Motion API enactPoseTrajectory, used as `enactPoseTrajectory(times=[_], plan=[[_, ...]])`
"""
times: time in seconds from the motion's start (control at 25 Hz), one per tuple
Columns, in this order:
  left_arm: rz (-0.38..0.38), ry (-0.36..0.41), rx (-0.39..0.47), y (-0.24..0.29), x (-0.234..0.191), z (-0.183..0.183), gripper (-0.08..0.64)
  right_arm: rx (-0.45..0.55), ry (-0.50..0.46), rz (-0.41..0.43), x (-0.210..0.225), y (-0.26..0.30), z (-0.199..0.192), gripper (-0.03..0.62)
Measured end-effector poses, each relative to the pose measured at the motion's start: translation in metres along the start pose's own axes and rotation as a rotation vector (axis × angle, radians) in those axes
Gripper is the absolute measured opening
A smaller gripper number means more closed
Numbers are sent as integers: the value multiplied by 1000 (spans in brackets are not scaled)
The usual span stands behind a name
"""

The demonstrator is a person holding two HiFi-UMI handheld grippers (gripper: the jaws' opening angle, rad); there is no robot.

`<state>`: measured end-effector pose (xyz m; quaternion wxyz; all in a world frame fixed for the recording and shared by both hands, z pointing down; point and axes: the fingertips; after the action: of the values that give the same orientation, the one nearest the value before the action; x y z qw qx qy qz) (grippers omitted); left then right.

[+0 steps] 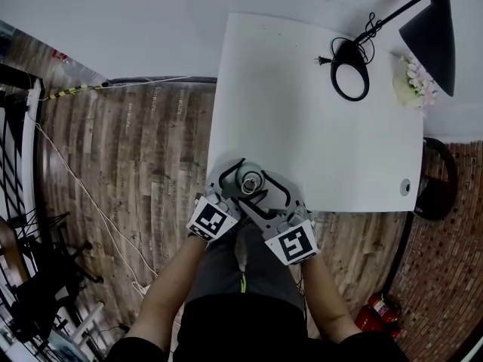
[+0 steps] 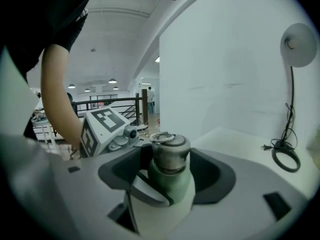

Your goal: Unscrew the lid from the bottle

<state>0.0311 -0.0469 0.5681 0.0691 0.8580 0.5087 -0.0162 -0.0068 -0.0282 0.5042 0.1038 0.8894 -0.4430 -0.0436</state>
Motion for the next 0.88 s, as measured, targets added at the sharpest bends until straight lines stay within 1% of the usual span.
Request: enactPoseTrajectory(times=[0.12,0.16,0.28,0.36,0.44,0.56,0.88], plan=[[0,-3,1,-1,0,0,374,42,72,-108,7,2,1,291],[1,-4,3,-1,0,0,374,50,83,-146,11,3,2,291],[1,-5,6,-1,0,0,374,60,88,-244,18,6,4,291],[0,-5,8,-1,0,1,374,62,91,-279,16,10,3,291],[-2,-5,8,-1,0,1,374,71,91,-299,14,14,3,290],[-3,-6,9,-2,0,1,374,73,86,-315,15,14,4,265],[13,-24,24,-1,-2,2,374,57,27,-283,17,18,4,264]])
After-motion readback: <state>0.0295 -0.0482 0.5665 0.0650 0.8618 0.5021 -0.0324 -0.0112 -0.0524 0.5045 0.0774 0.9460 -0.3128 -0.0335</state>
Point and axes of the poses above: the fingertips, and each gripper's own axes: y forward along the fingers, x to its right, z out of its top, and after that the axes turned 11 degrees about x, right-handed
